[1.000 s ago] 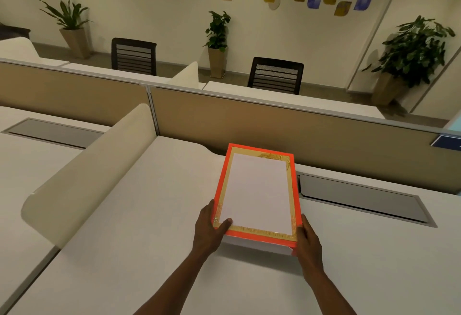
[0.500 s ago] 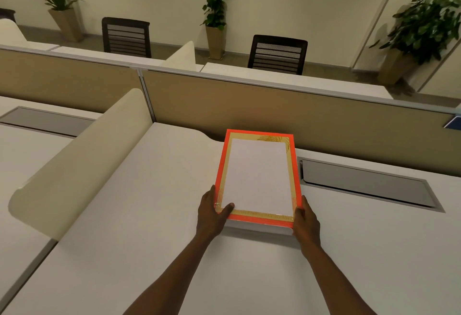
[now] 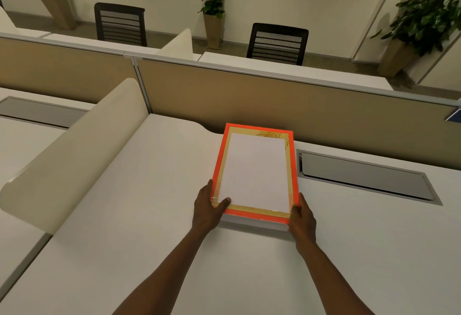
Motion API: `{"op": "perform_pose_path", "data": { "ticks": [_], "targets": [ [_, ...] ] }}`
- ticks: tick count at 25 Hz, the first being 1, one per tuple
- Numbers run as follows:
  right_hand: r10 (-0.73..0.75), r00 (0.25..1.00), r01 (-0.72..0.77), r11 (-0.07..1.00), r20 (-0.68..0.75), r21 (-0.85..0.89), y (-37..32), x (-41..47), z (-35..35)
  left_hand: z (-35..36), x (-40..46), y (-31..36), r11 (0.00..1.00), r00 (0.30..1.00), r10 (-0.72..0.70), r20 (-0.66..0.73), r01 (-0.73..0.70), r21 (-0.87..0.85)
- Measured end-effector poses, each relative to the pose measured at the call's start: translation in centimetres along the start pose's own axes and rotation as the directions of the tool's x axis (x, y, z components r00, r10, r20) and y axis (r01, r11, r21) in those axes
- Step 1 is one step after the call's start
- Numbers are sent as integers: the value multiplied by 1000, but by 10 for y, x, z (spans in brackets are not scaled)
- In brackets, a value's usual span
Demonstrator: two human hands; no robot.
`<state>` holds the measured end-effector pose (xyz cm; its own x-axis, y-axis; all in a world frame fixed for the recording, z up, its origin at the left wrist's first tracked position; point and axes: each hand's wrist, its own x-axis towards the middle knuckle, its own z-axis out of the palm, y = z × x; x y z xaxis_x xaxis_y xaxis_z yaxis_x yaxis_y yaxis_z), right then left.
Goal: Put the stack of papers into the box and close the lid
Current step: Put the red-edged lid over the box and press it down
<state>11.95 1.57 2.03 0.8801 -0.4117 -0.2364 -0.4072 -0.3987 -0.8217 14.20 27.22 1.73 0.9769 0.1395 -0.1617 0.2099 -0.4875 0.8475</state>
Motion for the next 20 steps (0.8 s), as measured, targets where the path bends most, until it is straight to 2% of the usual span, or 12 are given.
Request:
{"op": "perform_pose_path", "data": {
  "ticks": [5,11,14,17,20],
  "targets": [
    [-45,999,44,998,-18,-42,-4,-8,4,-5,5,-6,999,999,4,32,-5,46],
    [-52,998,57,980,33,-192,2,1,1,-3,1,-10,995,998,19,65,-25,100],
    [-90,995,95,961,31,-259,3,8,3,-6,8,-9,981,996,44,83,-59,185],
    [-165,984,176,908,60,-380,-3,20,6,-6,20,-1,956,988,109,113,-136,260],
    [-210,961,273,826,180,-494,-18,43,8,-4,44,11,911,973,145,182,-203,358]
  ]
}}
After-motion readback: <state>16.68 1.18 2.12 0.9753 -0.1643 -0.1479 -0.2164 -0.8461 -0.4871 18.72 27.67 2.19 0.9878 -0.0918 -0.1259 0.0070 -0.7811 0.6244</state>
